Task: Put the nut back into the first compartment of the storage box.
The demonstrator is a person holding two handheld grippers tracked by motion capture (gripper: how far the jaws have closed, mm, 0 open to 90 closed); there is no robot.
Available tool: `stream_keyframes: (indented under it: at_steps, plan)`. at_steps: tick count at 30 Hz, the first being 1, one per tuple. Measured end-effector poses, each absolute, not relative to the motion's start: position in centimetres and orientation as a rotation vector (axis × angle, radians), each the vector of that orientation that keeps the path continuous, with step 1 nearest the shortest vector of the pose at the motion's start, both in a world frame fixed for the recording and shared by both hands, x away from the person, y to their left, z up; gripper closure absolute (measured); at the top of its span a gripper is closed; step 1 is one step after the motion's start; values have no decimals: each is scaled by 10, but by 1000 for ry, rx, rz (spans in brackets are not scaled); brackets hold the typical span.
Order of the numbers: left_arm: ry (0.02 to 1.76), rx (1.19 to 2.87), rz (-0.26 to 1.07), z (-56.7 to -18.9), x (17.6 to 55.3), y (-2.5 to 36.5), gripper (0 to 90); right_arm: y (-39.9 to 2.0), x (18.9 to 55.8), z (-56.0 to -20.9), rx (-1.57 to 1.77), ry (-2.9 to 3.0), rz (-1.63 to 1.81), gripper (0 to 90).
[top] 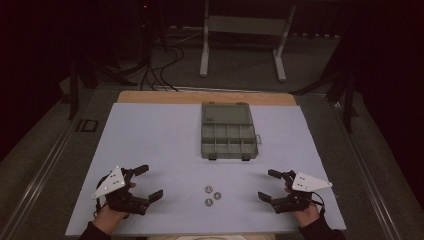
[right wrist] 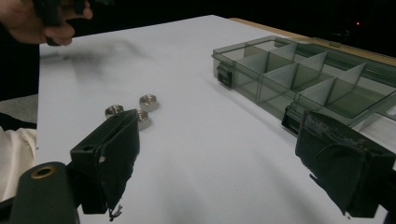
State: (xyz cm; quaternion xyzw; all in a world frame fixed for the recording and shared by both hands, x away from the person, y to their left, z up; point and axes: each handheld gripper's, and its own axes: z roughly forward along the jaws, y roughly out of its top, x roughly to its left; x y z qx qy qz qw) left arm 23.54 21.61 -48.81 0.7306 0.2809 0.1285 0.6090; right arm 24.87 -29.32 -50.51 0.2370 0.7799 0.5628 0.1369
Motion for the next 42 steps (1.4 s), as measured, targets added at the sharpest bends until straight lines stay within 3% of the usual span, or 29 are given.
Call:
stream_keyframes:
  at_steps: [9, 29, 36, 42]
  plan:
    - [581, 1780, 184, -474, 251, 180, 9, -293, 248, -504, 687, 2244, 1620, 137]
    - [434, 1924, 132, -460, 279, 128, 36, -293, 247, -503, 680, 2236, 1636, 138]
    - [378, 1986, 112, -464, 286, 110, 82, -292, 247, -504, 683, 2247, 1639, 138]
    - [357, 2041, 113, -468, 290, 100, 194, -293, 247, -503, 685, 2245, 1644, 137]
